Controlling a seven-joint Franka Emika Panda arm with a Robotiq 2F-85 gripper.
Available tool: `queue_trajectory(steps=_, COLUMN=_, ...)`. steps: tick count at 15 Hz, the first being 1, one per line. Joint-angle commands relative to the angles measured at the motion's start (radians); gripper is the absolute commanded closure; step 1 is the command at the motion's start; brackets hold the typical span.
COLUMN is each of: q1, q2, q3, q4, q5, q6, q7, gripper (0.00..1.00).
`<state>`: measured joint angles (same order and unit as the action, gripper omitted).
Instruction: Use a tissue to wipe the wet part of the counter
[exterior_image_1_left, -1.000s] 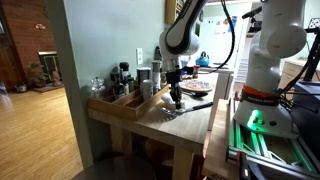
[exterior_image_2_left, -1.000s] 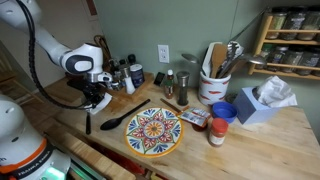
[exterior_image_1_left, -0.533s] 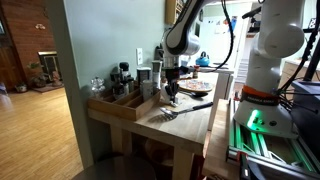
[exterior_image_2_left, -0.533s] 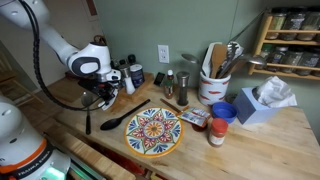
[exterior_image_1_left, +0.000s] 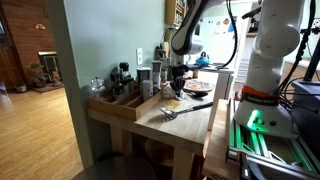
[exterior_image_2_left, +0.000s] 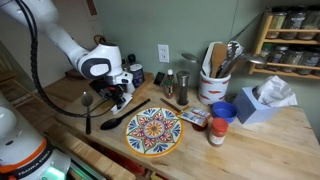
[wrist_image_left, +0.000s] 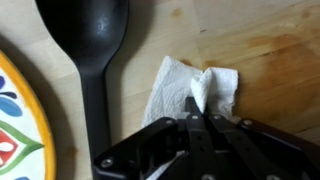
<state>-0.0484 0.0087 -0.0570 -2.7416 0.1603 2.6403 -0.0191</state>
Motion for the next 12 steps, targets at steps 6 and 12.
queue_trajectory(steps=6, q1=0.092, q2=-0.001, q3=0.113, q4=-0.007, q5=0.146, q6=-0.008, q7=-0.114, gripper=0.99)
queue_trajectory(steps=12, q1=0.174, q2=0.005, q3=0.202, q4=-0.008, q5=0.204, q6=0.035, q7=-0.128, gripper=0.99)
